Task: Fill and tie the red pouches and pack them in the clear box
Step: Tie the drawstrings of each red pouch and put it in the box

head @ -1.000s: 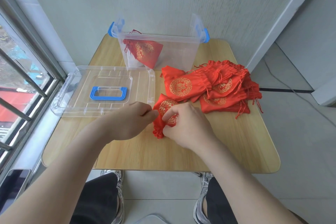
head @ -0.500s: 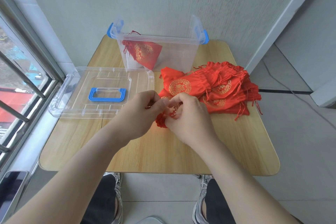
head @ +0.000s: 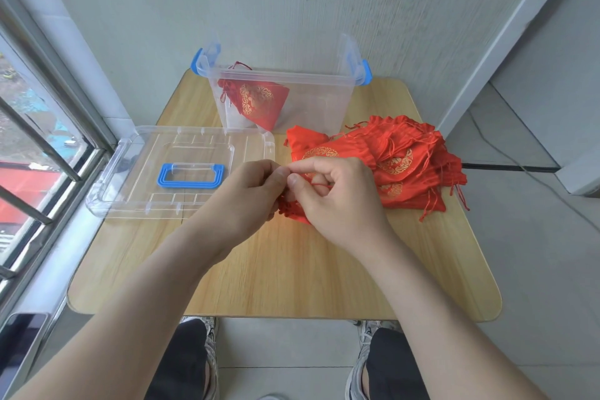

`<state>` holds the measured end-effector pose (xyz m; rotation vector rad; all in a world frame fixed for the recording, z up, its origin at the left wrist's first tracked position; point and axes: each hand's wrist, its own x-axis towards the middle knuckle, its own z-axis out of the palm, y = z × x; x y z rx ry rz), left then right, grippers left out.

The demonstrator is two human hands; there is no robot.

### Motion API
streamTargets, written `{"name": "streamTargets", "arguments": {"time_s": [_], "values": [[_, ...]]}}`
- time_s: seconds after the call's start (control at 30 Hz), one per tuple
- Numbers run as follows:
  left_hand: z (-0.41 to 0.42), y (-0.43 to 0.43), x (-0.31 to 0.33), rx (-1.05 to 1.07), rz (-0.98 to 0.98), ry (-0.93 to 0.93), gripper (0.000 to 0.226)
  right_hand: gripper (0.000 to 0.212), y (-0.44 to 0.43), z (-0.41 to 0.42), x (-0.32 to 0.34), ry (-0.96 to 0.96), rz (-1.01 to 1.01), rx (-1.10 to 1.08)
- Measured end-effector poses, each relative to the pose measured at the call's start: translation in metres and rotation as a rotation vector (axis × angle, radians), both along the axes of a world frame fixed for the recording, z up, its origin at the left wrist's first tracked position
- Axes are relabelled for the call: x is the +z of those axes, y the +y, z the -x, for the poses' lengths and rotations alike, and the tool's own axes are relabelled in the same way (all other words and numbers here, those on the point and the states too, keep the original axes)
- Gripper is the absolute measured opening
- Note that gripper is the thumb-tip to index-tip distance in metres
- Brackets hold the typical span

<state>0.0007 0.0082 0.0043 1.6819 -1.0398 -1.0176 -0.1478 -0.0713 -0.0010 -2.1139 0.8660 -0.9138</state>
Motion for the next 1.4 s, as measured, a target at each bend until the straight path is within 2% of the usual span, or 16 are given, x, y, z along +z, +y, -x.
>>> {"name": "streamTargets", "arguments": {"time_s": [0.23,0.47,0.6,0.8,1.03,1.23,1.33,1.4], "values": [[-0.005,0.003,0.003,0.007,0.028,-0.066,0.038,0.005,-0.012,0.001,0.001,0.023,-0.106,0.057],[-0.008,0.005,0.002,-0.024,0.019,-0.051,0.045,0.014,-0.013,0.002,0.008,0.121,0.009,0.122],[-0.008,0.006,0.005,-0.006,0.025,-0.02,0.046,0.019,-0.009,0.0,0.009,0.157,-0.123,0.173],[-0.012,0.009,0.007,0.008,0.048,0.114,0.032,0.018,-0.005,-0.004,0.008,0.159,-0.242,0.162],[-0.019,0.014,0.008,-0.008,0.001,-0.021,0.009,0.017,-0.005,-0.004,0.007,0.192,-0.219,0.085],[-0.017,0.014,0.007,-0.075,-0.011,-0.114,0.012,0.016,-0.005,-0.003,0.004,0.228,-0.219,0.077],[-0.017,0.014,0.007,-0.096,-0.038,-0.175,0.016,0.006,-0.007,-0.001,0.006,0.193,-0.268,0.128],[-0.017,0.015,0.008,-0.112,-0.048,-0.19,0.017,0.012,-0.008,0.001,0.01,0.156,-0.303,0.162]]}}
